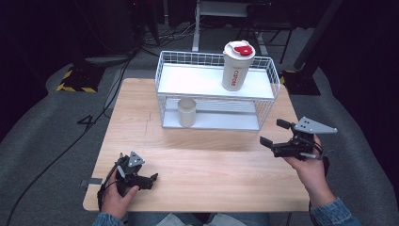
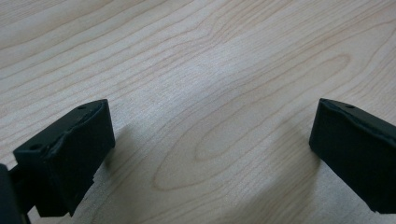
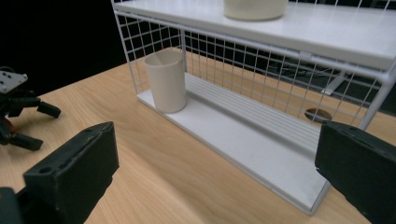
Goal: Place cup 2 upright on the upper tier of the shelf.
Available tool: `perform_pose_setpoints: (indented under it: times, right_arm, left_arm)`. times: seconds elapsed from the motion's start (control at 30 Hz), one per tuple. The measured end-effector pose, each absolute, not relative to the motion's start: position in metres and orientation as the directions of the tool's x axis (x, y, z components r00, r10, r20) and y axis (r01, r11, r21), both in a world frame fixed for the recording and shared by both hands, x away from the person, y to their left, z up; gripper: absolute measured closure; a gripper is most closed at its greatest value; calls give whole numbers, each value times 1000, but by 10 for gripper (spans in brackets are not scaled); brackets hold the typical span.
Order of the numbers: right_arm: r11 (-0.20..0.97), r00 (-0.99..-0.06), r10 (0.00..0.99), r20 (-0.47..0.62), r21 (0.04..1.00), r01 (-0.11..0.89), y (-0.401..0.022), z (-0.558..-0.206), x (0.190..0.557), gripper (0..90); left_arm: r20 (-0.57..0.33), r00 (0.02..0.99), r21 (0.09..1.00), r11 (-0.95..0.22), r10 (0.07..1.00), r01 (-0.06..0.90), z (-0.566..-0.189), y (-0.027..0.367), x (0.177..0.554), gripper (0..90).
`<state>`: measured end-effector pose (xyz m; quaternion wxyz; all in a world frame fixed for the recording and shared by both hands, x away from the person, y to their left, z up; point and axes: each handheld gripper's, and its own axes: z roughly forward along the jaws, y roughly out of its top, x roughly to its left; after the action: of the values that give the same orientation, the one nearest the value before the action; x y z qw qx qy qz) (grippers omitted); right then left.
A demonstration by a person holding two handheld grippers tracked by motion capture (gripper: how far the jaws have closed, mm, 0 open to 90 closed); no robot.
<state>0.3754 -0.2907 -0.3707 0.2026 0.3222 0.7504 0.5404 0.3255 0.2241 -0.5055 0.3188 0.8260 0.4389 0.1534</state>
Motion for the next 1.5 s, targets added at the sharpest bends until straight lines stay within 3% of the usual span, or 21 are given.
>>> perform_pose_setpoints:
  times: [0.5, 1.1, 1.5]
  right_arm:
    - [199, -673, 729, 126, 902, 384, -297, -429, 365, 24]
    - [292, -653, 748, 116, 826, 482, -300, -481, 358, 64]
    - [392, -663, 748, 40, 779, 489, -289, -499, 354, 59]
  left_arm:
    - [-27, 568, 661, -412, 823, 627, -506, 224, 325, 5]
    - [-27, 570, 664, -411, 821, 625, -506, 224, 326, 5]
    - [-26, 571, 661, -414, 821, 625, -505, 224, 327, 5]
